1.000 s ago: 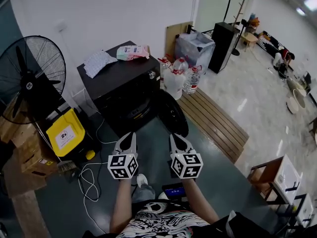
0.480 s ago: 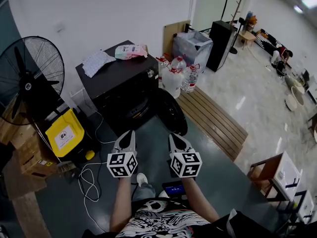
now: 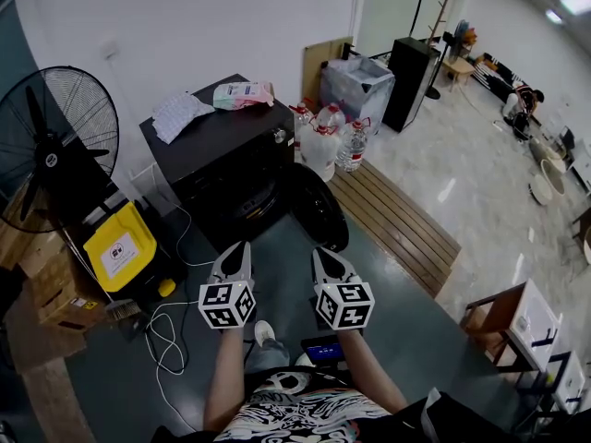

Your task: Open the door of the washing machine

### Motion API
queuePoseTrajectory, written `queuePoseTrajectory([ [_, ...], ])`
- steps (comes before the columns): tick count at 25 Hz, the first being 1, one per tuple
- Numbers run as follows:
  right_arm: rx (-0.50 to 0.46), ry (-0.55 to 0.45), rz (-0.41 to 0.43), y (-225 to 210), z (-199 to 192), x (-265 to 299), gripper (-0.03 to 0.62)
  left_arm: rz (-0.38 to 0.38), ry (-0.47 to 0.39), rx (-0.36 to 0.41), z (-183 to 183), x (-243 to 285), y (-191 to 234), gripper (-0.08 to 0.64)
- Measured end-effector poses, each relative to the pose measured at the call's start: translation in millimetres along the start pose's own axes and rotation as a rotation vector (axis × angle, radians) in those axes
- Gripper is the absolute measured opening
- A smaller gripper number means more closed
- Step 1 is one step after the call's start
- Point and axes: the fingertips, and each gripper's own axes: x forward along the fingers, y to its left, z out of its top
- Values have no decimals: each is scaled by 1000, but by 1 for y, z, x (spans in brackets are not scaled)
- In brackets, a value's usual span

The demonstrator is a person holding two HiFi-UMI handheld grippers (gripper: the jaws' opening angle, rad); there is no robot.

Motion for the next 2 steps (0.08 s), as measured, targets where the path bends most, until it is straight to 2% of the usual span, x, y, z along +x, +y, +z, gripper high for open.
queuePoseTrajectory([
  [2,-1,1,3,2,-1,-1,2,1,0,-1,0,-1,1,2],
])
